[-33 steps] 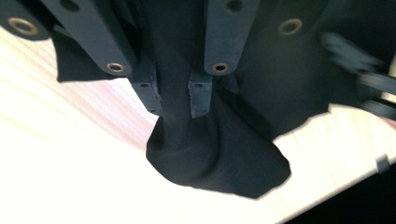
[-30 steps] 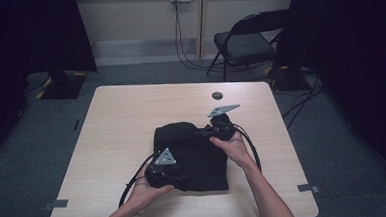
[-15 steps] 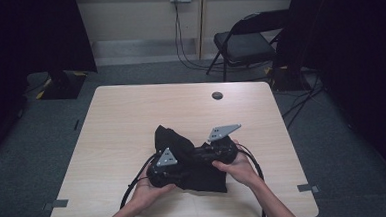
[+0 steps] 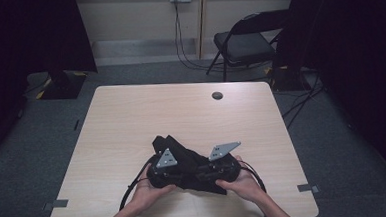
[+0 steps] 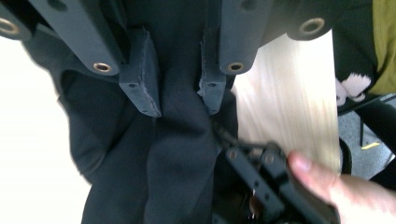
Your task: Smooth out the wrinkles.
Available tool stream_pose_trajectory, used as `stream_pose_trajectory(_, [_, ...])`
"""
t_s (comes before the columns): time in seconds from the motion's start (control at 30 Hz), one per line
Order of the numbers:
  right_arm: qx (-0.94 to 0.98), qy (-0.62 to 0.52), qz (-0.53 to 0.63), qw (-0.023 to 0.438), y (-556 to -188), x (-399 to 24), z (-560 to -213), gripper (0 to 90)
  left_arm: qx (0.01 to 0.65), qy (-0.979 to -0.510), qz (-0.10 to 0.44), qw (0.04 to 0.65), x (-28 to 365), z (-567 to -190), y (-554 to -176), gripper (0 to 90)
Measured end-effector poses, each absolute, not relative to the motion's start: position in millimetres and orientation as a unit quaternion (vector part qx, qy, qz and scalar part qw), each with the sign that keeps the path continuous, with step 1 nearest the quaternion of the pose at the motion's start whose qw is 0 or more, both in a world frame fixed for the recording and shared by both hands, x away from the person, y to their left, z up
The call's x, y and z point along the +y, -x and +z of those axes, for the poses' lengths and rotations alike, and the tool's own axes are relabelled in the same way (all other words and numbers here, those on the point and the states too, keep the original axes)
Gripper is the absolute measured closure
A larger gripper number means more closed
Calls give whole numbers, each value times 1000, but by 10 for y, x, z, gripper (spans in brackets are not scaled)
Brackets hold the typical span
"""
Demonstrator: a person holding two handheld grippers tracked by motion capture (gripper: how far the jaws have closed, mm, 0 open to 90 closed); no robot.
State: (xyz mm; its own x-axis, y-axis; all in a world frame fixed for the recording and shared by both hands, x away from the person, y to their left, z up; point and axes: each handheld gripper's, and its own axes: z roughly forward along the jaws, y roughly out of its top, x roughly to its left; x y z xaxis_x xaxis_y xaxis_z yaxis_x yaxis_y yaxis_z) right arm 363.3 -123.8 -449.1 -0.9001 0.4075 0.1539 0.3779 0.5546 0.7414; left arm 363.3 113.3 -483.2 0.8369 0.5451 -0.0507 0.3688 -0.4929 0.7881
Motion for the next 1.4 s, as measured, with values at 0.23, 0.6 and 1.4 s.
stream_pose_trajectory(0.23, [880,-232,415,16,-3607,-1252,-4600,710,259,-863,104,420,1159,-4789,-3594,546])
stream_pose_trajectory(0.6, [884,-230,405,33,-3525,-1227,-4738,745,254,-849,90,454,1467,-4396,-3431,632])
stream_pose_trajectory(1.4, [889,-219,401,45,-3381,-1221,-4756,685,272,-870,72,404,1569,-4525,-3725,618])
